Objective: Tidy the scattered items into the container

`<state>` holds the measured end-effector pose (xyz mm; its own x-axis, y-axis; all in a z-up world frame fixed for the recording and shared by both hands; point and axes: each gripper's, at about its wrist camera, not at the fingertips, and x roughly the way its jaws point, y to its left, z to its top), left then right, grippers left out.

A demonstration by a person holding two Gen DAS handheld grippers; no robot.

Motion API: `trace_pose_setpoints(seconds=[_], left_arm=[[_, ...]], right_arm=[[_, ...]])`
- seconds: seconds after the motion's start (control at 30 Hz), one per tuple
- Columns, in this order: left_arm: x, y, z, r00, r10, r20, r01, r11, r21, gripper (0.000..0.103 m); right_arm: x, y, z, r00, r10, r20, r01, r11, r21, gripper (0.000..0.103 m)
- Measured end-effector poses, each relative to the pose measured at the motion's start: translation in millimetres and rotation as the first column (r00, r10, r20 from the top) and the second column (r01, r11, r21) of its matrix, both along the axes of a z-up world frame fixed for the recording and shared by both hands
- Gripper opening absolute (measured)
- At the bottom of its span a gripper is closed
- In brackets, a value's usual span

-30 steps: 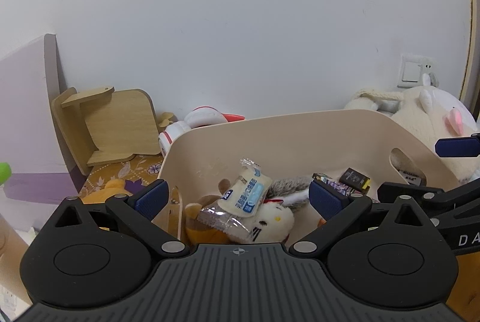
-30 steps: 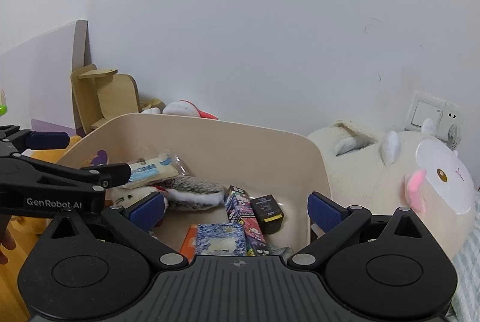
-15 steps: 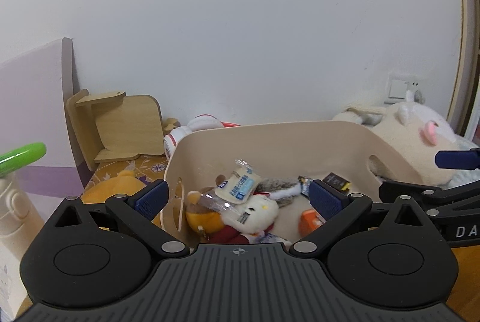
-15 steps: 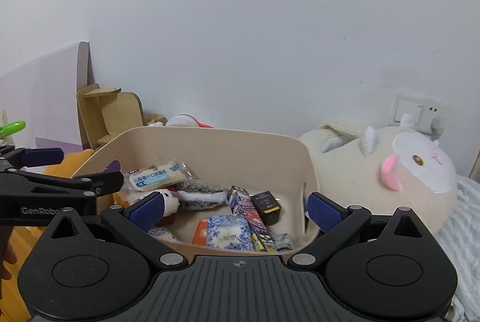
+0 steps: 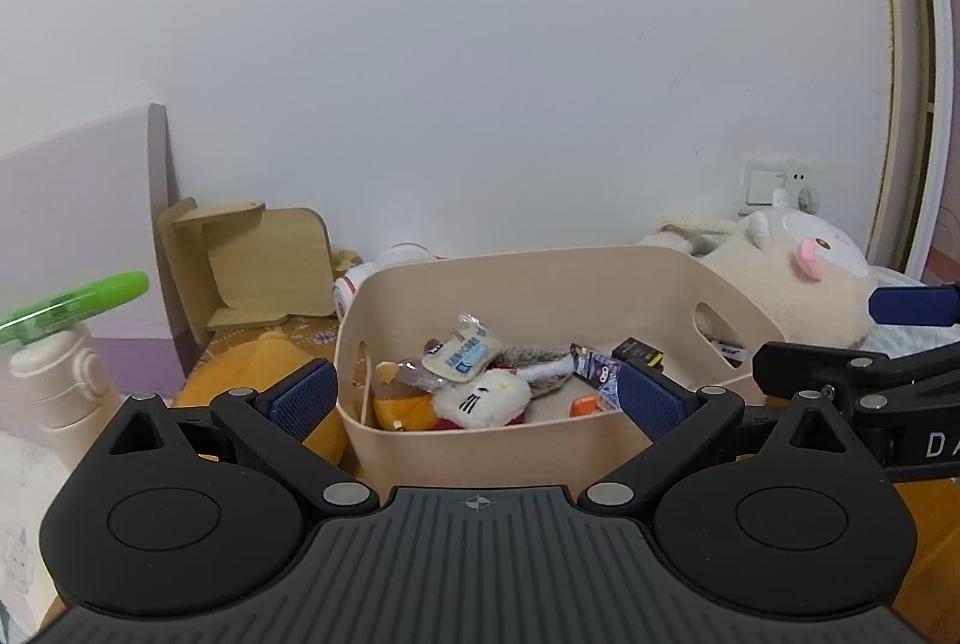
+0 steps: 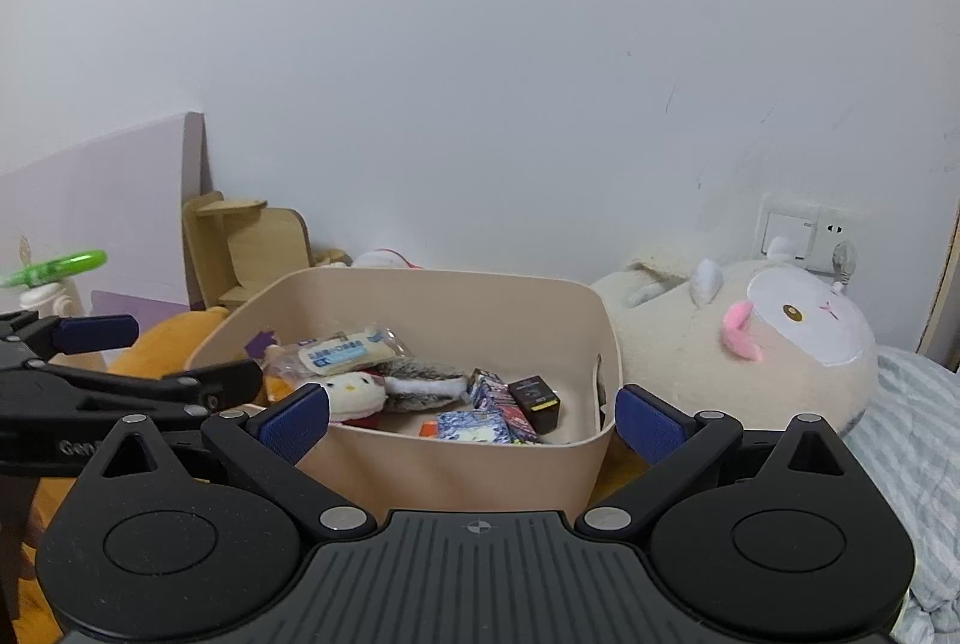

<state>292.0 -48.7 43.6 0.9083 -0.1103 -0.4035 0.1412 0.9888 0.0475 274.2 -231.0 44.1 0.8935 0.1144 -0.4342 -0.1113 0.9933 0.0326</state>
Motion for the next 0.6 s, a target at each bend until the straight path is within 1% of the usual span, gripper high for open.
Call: trace_pose_setpoints(seconds=[0.17, 0.37, 0.47, 0.6], left_arm=[[-25.8, 3.3, 4.7, 1.000, -0.004, 0.025, 0.004, 1.000, -0.007, 0.102], [-57.9, 13.2, 6.0, 0.998, 0.001, 0.056, -0.001, 1.000, -0.002, 0.102], [-73.0, 19.0, 5.6, 0.998, 0.014, 0.060, -0.014, 1.000, 0.001, 0.102], [-90.6, 23.6, 4.7, 0.996, 0.046, 0.079, -0.048, 0.999, 0.024, 0.102]], right_arm=[[-24.9, 4.2, 6.2, 0.999, -0.012, 0.037, 0.013, 1.000, -0.021, 0.103], [-53.8, 5.3, 8.9, 0.999, -0.008, 0.054, 0.008, 1.000, 0.000, 0.103], [-68.1, 6.8, 8.3, 0.998, -0.013, 0.063, 0.013, 1.000, 0.001, 0.103], [-84.1, 10.3, 6.0, 0.998, -0.005, 0.061, 0.004, 1.000, 0.002, 0.103]])
